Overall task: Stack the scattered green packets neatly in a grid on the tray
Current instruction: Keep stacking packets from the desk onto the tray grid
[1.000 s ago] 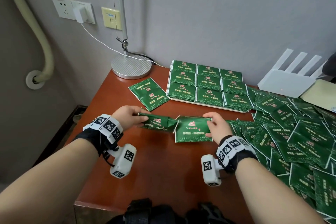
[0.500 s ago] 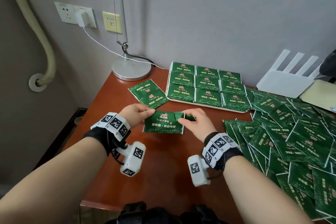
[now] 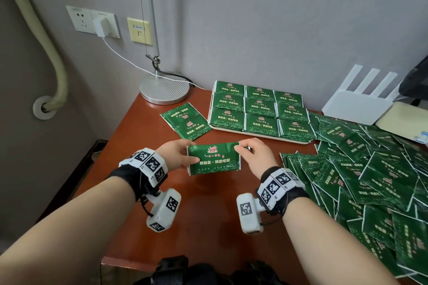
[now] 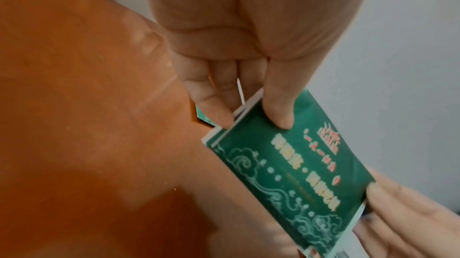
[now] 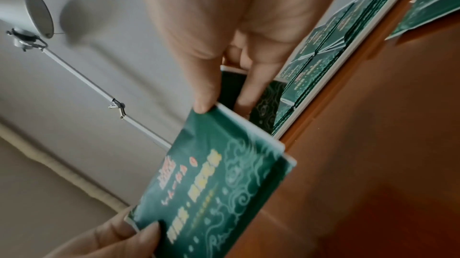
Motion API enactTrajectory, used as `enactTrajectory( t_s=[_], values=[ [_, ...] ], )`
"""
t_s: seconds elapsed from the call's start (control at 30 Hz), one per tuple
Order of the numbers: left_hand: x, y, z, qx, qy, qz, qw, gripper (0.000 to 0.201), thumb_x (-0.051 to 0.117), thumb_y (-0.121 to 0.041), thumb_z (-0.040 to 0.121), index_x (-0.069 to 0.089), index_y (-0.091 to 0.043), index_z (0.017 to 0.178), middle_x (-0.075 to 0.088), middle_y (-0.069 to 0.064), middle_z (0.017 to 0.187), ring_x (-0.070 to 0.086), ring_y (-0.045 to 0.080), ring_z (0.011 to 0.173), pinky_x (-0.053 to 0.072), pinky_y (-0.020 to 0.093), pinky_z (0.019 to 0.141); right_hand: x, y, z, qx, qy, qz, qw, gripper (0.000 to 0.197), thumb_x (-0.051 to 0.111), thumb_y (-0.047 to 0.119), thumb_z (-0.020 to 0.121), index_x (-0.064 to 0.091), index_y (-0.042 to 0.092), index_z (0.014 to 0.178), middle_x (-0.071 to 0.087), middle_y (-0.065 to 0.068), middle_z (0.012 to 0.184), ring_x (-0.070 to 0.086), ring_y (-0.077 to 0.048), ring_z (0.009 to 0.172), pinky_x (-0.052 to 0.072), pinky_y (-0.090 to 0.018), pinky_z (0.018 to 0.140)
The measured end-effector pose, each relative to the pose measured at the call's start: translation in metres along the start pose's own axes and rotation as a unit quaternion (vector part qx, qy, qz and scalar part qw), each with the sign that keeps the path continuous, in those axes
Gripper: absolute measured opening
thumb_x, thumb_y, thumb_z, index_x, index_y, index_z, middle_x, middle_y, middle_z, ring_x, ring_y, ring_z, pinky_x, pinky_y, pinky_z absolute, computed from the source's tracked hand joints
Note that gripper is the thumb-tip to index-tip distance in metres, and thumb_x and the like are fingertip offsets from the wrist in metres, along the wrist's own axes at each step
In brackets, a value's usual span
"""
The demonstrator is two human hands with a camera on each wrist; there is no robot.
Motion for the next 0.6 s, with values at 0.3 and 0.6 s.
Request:
enactTrajectory(
  t_s=[0.3, 0.6],
  values=[
    [-0.026, 0.041, 0.004, -0.066, -0.076, 0.036, 0.994, 0.029, 0.062, -0.010, 0.086, 0.059, -0.011, 0.114, 0.063, 0.002, 0.095, 0.061, 0.015, 0.076, 0.051, 0.015, 0.059, -0.002, -0.064, -0.007, 0.106, -0.005, -0.111, 0.988, 0.031, 0.057, 0.010, 0.089, 0.062, 0.016, 0.119, 0.054, -0.008, 0.122, 0.052, -0.025, 0.113, 0.036, -0.027, 0.098],
    [-0.029, 0.057, 0.008, -0.081, -0.090, 0.103, 0.987, 0.028, 0.062, -0.016, 0.086, 0.063, -0.017, 0.114, 0.064, 0.001, 0.101, 0.056, 0.015, 0.087, 0.041, 0.024, 0.075, -0.013, -0.081, -0.005, 0.134, -0.018, -0.046, 0.990, 0.027, 0.055, 0.019, 0.091, 0.062, 0.009, 0.115, 0.059, -0.011, 0.116, 0.056, -0.025, 0.097, 0.043, -0.030, 0.086]
  ],
)
Point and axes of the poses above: each hand's wrist, its own z-axis towards the middle knuckle, its own x-axis out of the palm, y = z × x, the point moved 10 cm from there along z, towards the middle knuckle
